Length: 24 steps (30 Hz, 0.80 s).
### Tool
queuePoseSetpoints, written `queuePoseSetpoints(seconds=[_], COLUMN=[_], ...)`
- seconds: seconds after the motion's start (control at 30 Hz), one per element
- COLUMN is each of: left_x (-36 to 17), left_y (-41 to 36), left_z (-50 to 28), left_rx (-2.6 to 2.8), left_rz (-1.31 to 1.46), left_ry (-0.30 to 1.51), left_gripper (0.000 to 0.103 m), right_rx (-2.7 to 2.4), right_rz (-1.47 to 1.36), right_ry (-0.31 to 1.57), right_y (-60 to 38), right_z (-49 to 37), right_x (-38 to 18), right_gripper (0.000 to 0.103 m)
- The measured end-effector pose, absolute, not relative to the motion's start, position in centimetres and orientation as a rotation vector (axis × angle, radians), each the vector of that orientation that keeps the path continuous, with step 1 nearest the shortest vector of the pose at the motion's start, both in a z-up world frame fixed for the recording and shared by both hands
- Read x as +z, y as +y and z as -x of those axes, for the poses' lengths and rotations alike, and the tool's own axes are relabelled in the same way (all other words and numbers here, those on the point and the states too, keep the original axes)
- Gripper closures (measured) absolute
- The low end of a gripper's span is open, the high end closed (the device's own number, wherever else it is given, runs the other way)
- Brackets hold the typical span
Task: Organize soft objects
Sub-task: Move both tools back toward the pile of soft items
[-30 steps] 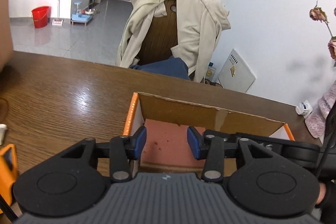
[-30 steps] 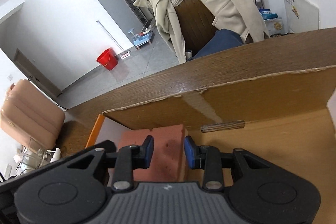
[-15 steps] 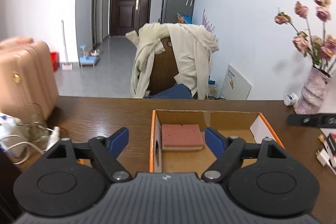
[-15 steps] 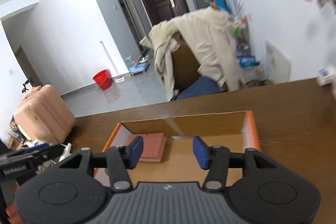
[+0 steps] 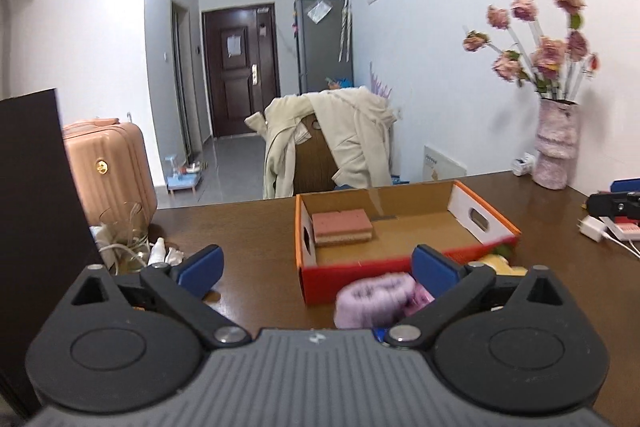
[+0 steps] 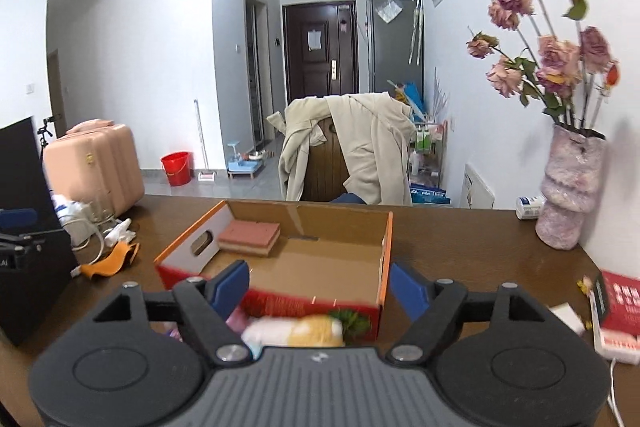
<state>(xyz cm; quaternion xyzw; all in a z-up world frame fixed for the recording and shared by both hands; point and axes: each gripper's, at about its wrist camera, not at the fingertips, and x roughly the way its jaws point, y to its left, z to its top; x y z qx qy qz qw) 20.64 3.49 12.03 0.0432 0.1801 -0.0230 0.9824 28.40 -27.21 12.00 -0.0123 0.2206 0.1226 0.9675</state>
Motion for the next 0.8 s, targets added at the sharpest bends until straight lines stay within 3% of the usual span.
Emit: queuePoseSetpoints(seconds=[0.2,0.43,0.8], left_x=[10.0,6.0,1.8], left_y=[3.5,3.2,2.3], left_z=[-12.5,-6.0,-6.6], left_rx=[-0.024,-0.012,-0.096], left_rz=[-0.073,-0.039,-0.074], left_ry=[0.234,0.226,0.35], left_gripper=[0.0,0.0,0.0], right_rx=[0.256,0.25,0.311], right_rz=[0.02,0.028,0.063], right_ry=[0.348,0.311,0.409], right_y=[-27.1,-26.1,-23.3], right_z=[-19.3,-11.5,-8.6], right_x=[9.4,5.7,0.4], right_gripper=[0.015,0.011,0.011])
